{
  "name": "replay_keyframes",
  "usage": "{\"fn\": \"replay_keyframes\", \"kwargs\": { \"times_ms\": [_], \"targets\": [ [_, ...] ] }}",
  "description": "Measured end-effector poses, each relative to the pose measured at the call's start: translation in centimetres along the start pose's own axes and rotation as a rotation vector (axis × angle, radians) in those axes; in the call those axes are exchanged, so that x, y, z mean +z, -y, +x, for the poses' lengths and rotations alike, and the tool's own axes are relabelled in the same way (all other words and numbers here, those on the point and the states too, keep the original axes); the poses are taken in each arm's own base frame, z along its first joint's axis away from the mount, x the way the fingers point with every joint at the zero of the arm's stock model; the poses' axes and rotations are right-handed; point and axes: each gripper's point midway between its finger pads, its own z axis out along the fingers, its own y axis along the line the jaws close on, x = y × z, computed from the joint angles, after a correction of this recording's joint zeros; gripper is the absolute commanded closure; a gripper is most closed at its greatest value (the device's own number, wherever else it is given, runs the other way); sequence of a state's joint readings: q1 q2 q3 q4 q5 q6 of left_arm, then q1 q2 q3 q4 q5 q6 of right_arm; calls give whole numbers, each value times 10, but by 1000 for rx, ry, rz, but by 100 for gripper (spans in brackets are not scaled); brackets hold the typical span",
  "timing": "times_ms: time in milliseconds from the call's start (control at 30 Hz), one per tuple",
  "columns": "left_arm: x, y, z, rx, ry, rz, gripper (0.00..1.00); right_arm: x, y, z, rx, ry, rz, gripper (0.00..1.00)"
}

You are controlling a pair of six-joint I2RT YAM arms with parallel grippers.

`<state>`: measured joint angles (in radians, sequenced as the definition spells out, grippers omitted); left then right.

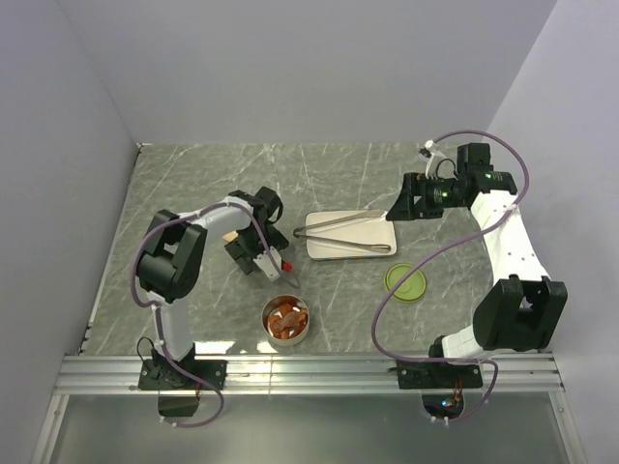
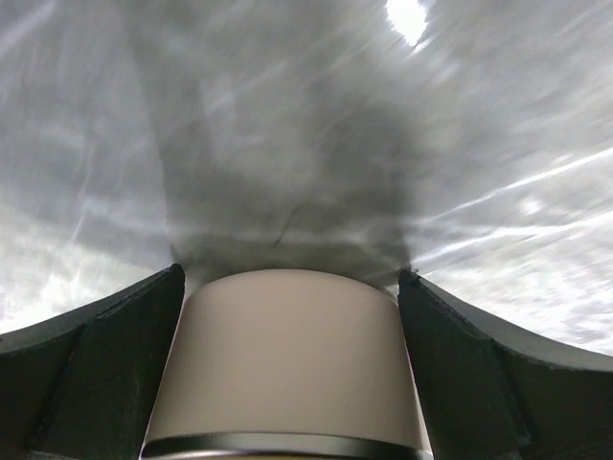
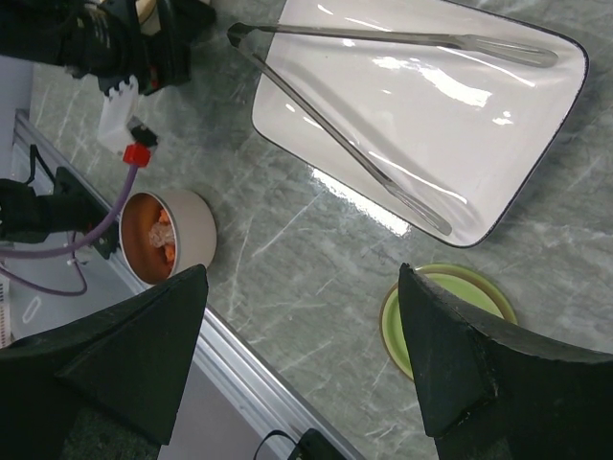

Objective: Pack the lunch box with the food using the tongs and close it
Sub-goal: Move the lunch box, then pick up the lid of the lunch box with the right arm

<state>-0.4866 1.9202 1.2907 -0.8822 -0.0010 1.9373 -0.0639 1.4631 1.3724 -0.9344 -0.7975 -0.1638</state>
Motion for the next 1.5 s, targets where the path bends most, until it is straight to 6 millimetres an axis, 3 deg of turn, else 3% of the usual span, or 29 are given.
{"fn": "replay_keyframes", "kwargs": {
  "times_ms": [133, 267, 467, 633, 767, 867, 967, 1100, 1200, 1500],
  "targets": [
    [-7, -10, 8, -17, 5, -43, 1, -1, 1, 3, -10, -13, 6, 13],
    [-33, -19, -14, -4, 67, -120, 1, -6, 2, 5, -16, -32, 14, 13],
    [-110, -33, -75, -7, 224, -313, 1, -12, 6, 11, -42, -72, 37, 13],
    [-177, -38, -115, -211, 442, -450, 1, -18, 25, 30, -70, -141, 126, 15],
    [-233, -45, -124, -520, 661, -588, 1, -19, 47, 61, -60, -223, 208, 21],
    [-276, -42, -115, -752, 798, -722, 1, -19, 68, 86, -32, -294, 272, 31],
    [-314, -31, -112, -897, 900, -834, 1, -20, 88, 106, -2, -346, 335, 40],
    [-347, -14, -122, -1001, 1002, -906, 1, -15, 107, 119, 19, -376, 392, 48],
    [-355, -5, -117, -1116, 1033, -959, 1, -6, 123, 125, 33, -386, 422, 53],
    [-319, 14, -71, -1588, 1061, -974, 1, 28, 155, 158, 132, -471, 428, 61]
  ]
}}
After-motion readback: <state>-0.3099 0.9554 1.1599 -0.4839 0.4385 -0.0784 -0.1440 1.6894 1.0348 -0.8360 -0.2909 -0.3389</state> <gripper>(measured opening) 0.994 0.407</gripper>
